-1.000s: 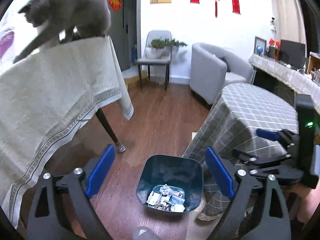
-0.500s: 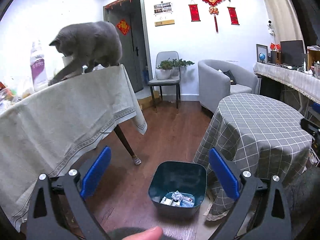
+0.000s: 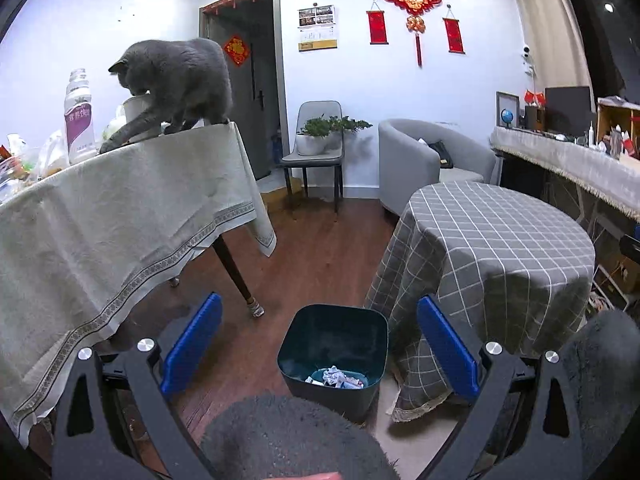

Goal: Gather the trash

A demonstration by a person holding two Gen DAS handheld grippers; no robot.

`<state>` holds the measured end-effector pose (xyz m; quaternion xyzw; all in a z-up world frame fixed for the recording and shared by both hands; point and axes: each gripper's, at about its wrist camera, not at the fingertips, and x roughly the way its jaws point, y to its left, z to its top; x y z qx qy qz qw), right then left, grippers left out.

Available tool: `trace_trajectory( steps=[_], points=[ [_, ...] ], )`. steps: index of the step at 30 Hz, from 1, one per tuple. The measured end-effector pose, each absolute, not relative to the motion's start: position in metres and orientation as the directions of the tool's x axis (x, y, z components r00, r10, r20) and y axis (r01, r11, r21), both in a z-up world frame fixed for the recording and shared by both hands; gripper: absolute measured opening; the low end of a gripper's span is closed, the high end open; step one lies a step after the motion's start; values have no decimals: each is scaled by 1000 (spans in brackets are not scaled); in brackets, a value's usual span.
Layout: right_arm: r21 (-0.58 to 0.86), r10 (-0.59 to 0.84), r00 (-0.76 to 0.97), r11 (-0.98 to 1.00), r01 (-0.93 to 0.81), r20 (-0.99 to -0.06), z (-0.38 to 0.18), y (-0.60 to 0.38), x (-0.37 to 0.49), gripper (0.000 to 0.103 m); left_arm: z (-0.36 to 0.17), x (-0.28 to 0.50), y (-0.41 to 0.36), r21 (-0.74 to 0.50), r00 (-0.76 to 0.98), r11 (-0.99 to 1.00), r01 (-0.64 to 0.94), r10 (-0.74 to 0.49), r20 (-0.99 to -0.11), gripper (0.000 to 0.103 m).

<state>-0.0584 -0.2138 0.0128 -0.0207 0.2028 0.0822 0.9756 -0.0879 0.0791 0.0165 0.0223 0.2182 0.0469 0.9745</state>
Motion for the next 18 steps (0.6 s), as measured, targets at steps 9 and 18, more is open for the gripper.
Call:
trace_trajectory(
  steps=[9, 18],
  points=[
    [33, 181, 899, 983, -183, -398, 11, -224, -69, 99, 11, -86, 71, 66, 893, 996, -59, 83, -443, 100],
    [37, 192, 892, 980, -194, -410, 11, -222, -68, 99, 8, -86, 76, 51, 889, 997, -55, 73, -452, 100]
  ],
)
